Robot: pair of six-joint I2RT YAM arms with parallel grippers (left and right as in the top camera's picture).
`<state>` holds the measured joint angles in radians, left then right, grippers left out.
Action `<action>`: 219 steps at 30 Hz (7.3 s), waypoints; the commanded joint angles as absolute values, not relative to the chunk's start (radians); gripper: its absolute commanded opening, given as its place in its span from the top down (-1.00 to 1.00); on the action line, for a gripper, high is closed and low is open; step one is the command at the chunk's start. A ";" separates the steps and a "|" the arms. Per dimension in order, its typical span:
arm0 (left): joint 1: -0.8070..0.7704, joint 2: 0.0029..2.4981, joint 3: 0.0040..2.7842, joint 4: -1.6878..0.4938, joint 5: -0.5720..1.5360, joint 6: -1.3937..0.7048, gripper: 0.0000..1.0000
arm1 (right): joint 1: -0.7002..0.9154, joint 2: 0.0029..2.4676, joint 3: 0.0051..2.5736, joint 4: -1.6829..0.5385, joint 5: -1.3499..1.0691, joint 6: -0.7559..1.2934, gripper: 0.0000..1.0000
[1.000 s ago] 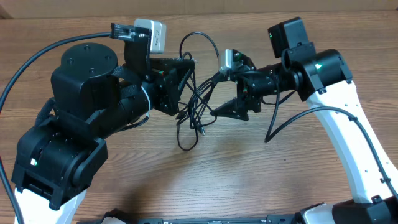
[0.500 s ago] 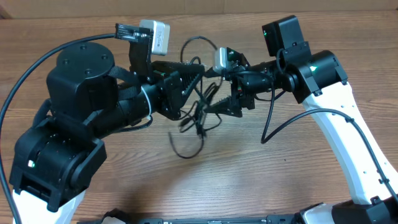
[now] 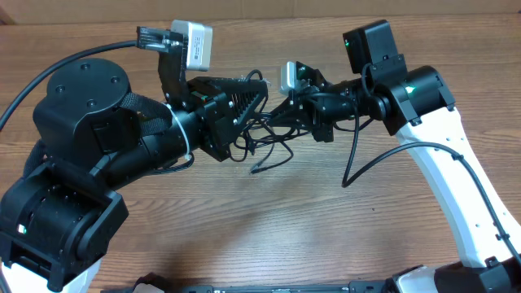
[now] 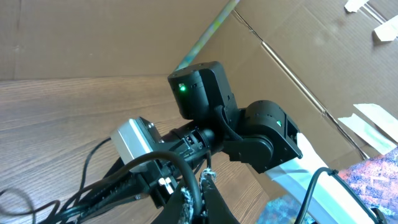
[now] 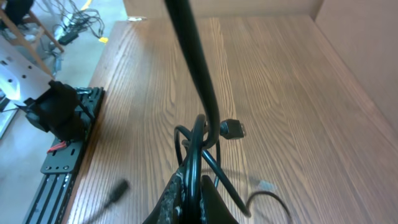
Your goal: Untangle cables
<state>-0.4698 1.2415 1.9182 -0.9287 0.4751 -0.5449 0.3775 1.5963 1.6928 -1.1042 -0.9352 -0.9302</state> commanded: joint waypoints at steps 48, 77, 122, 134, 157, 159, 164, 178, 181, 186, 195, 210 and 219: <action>-0.463 1.229 1.950 -1.221 0.157 -0.375 -0.70 | 0.091 1.592 1.738 -1.124 -1.378 -0.339 0.92; -0.466 1.451 1.950 -1.325 0.392 -0.201 -0.34 | 0.183 1.582 2.037 -0.870 -1.267 0.105 0.92; -0.465 1.451 1.950 -1.256 0.344 -0.218 0.92 | 0.249 1.582 2.038 -0.725 -1.213 0.237 0.92; -0.464 1.450 1.950 -1.260 0.332 -0.217 0.92 | 0.138 1.582 2.037 -0.733 -1.197 0.236 0.92; -0.436 1.372 2.004 -1.189 0.341 -0.197 0.92 | 0.096 1.583 2.032 -1.491 -0.748 -0.324 0.00; -0.436 1.370 2.035 -1.198 0.341 -0.197 0.92 | 0.106 1.583 2.026 -1.528 -0.749 -0.373 -0.11; -0.436 1.370 2.106 -1.224 0.391 -0.198 0.92 | 0.144 1.584 2.004 -1.578 -0.746 -0.455 -0.24; -0.436 1.370 2.228 -1.290 0.416 -0.198 0.92 | 0.295 1.584 1.768 -1.515 -0.708 -0.454 -0.14; -0.436 1.370 2.237 -1.290 0.420 -0.198 0.92 | 0.337 1.584 1.703 -1.471 -0.715 -0.443 -0.12; -0.436 1.370 2.236 -1.296 0.420 -0.198 0.92 | 0.398 1.586 1.661 -1.426 -0.719 -0.443 0.05; -0.436 1.352 2.237 -1.289 0.405 -0.198 0.92 | 0.442 1.586 1.656 -1.357 -0.680 -0.384 0.92; -0.436 1.230 2.237 -1.300 0.207 -0.199 0.92 | 0.378 1.586 1.656 -1.279 -0.361 -0.178 0.92; -0.436 1.172 2.237 -1.313 0.096 -0.202 0.92 | 0.210 1.586 1.656 -1.264 -0.236 -0.126 0.92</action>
<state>-0.4423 1.1908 2.2131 -1.3182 0.1623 -0.2062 0.2676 1.5982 1.6611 -1.2716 -0.2951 -0.1520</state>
